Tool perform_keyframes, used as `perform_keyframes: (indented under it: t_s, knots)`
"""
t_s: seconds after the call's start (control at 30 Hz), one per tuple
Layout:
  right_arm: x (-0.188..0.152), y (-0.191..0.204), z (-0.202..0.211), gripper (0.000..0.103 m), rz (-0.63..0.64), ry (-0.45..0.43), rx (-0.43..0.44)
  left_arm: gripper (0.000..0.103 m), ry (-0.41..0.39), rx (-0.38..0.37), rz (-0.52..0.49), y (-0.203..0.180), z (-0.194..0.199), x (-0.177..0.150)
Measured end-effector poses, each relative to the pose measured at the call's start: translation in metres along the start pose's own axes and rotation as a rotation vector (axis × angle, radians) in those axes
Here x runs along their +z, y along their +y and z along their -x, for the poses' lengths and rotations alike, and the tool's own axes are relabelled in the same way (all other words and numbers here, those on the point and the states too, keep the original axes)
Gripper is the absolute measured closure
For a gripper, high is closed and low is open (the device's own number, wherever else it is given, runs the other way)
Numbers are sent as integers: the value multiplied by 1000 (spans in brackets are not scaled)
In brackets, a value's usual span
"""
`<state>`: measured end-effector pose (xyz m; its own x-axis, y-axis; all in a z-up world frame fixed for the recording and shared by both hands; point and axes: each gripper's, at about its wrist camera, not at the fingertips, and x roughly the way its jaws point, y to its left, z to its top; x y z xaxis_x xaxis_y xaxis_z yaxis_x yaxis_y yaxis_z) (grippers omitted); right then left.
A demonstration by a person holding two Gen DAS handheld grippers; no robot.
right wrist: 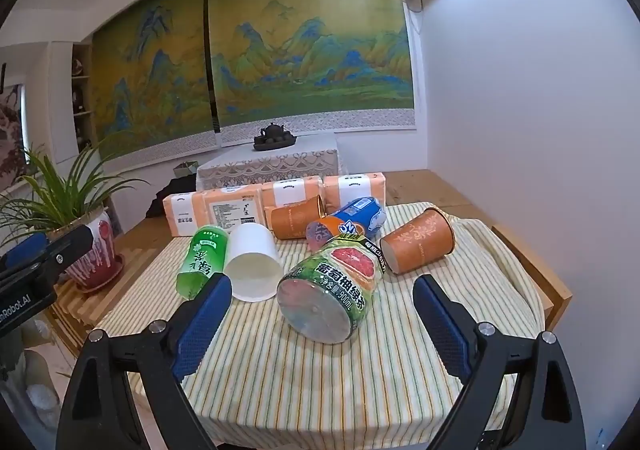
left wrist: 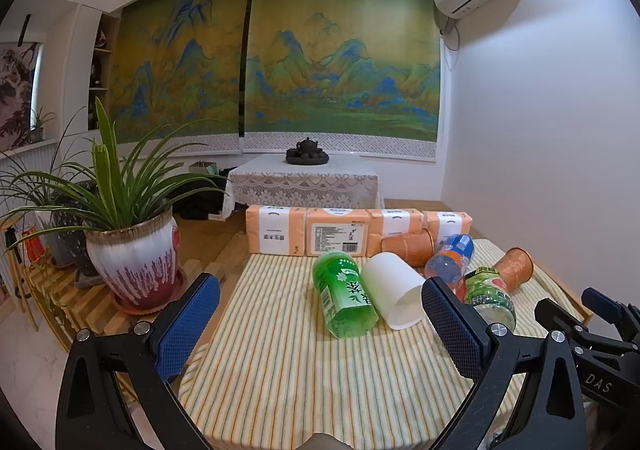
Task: Flip cup upside down
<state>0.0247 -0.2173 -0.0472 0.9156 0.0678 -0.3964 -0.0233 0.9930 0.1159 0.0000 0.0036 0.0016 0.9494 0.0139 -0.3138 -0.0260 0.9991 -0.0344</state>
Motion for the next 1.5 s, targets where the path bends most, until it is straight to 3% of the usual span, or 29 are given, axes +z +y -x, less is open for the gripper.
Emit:
perform_keyframes:
  t_s: [1.5]
  knots:
    - [0, -9, -7, 13, -11, 9, -29, 1, 12, -14, -9, -3, -6, 0]
